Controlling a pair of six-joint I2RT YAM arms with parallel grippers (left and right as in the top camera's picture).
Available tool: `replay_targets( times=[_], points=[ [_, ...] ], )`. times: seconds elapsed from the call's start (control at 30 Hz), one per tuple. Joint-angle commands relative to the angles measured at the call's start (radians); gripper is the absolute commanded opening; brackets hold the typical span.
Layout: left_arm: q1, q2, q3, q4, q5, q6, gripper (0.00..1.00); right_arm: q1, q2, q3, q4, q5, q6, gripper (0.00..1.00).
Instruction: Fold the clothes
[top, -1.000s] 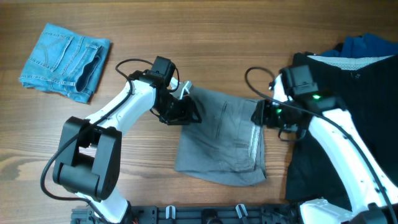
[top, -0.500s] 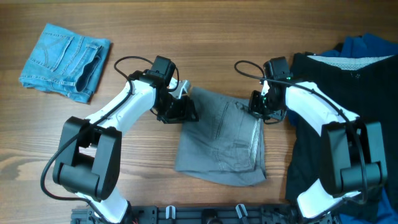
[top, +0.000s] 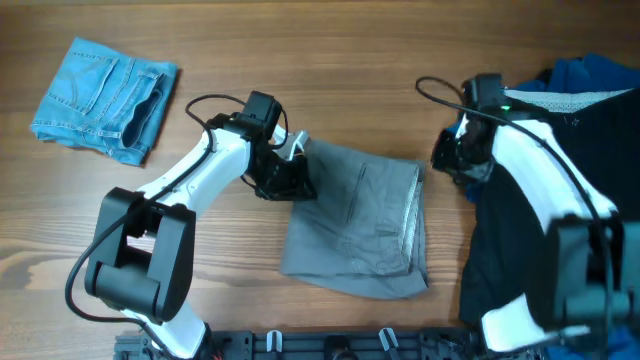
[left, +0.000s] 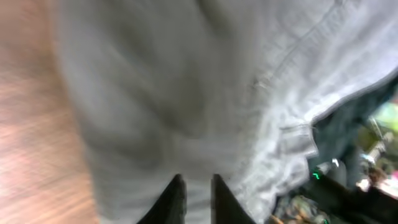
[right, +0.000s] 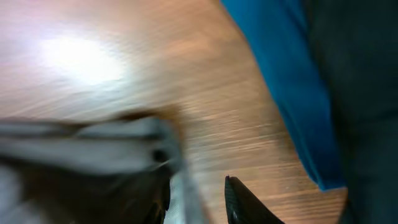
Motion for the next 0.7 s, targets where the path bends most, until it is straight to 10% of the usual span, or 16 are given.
replay_targets(
  times=[0.0,0.37,0.67],
  points=[
    [-0.006,-0.013,-0.010,-0.059,0.101,0.007,0.05,0.007,-0.146,0.032,-0.011,-0.107,-0.111,0.32],
    [-0.028,0.021,-0.190,0.045,-0.257,-0.362,0.12,0.007,-0.192,-0.007,0.008,-0.259,-0.270,0.29],
    [0.125,0.031,-0.090,0.301,-0.316,-0.178,0.09,0.145,0.042,-0.031,0.156,-0.359,-0.327,0.14]
  ],
)
